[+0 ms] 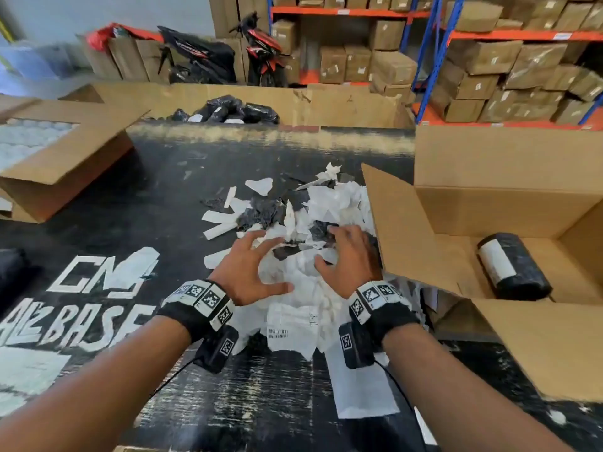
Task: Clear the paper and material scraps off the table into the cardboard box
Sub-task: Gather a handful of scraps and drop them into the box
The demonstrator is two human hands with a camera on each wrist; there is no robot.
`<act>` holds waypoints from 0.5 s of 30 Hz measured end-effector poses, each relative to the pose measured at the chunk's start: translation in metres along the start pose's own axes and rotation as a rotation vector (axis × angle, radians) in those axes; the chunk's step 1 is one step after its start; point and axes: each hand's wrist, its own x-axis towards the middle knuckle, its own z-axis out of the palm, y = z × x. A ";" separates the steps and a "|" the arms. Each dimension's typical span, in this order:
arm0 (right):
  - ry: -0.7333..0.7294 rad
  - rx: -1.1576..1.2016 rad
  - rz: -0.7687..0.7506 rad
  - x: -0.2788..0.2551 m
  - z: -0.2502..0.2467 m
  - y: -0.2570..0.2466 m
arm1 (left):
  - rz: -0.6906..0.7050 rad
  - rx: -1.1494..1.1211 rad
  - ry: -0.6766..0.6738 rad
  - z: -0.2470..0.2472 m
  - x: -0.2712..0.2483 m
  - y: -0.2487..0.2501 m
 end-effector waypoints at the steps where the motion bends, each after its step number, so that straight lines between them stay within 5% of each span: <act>1: 0.004 0.012 0.025 0.008 0.002 0.003 | -0.042 0.041 -0.087 0.003 0.006 -0.002; 7: -0.135 -0.026 0.229 0.047 0.019 0.006 | -0.070 0.259 -0.409 0.040 0.036 -0.014; 12: -0.357 0.023 0.450 0.071 0.054 0.024 | -0.084 0.244 -0.460 0.065 0.049 -0.043; 15: -0.527 0.025 0.459 0.061 0.080 0.026 | -0.061 0.258 -0.456 0.076 0.050 -0.057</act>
